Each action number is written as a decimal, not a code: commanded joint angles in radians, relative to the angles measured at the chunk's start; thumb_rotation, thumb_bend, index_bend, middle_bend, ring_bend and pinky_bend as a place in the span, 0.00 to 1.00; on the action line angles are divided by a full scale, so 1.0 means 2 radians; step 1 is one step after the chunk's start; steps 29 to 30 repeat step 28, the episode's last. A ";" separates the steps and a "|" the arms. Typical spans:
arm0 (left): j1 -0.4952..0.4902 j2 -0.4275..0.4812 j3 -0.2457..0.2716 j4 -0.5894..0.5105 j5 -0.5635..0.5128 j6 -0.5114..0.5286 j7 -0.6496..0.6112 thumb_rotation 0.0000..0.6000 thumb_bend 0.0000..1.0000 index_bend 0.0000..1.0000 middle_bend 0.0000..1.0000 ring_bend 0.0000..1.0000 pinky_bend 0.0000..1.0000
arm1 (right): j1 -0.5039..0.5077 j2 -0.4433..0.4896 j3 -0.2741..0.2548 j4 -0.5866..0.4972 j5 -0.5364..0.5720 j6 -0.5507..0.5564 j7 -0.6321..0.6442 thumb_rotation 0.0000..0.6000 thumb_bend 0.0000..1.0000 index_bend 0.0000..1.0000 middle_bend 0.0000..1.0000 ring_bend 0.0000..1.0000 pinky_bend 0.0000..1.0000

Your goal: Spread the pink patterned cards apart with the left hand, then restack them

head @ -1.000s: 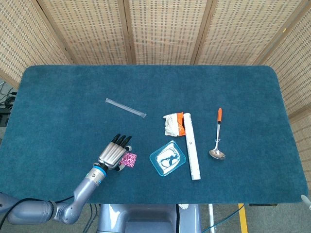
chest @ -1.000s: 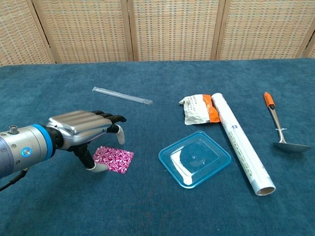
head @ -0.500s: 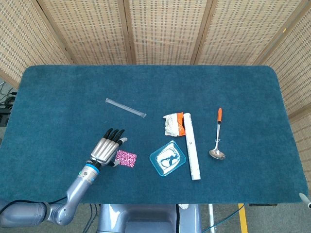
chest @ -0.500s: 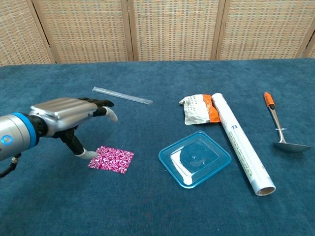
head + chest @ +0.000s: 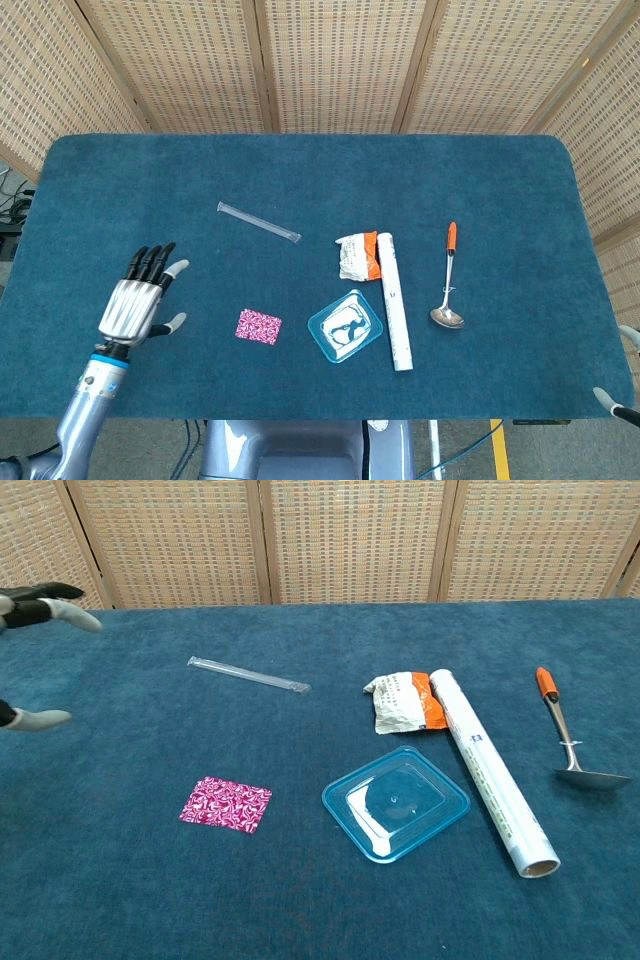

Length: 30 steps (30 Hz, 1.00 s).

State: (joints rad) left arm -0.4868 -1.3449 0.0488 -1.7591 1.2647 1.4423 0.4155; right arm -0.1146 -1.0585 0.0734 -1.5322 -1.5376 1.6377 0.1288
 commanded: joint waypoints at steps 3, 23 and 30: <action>0.054 0.044 0.023 -0.010 0.029 0.047 -0.038 0.88 0.25 0.17 0.00 0.00 0.00 | 0.011 0.000 -0.001 -0.005 -0.006 -0.012 -0.007 1.00 0.00 0.20 0.26 0.01 0.00; 0.152 0.078 0.033 -0.012 0.075 0.095 -0.092 0.88 0.25 0.16 0.00 0.00 0.00 | 0.030 -0.002 -0.009 -0.022 -0.020 -0.024 -0.026 1.00 0.00 0.21 0.27 0.01 0.00; 0.157 0.079 0.025 -0.013 0.077 0.085 -0.092 0.88 0.25 0.16 0.00 0.00 0.00 | 0.033 -0.005 -0.011 -0.020 -0.022 -0.026 -0.027 1.00 0.00 0.21 0.27 0.01 0.00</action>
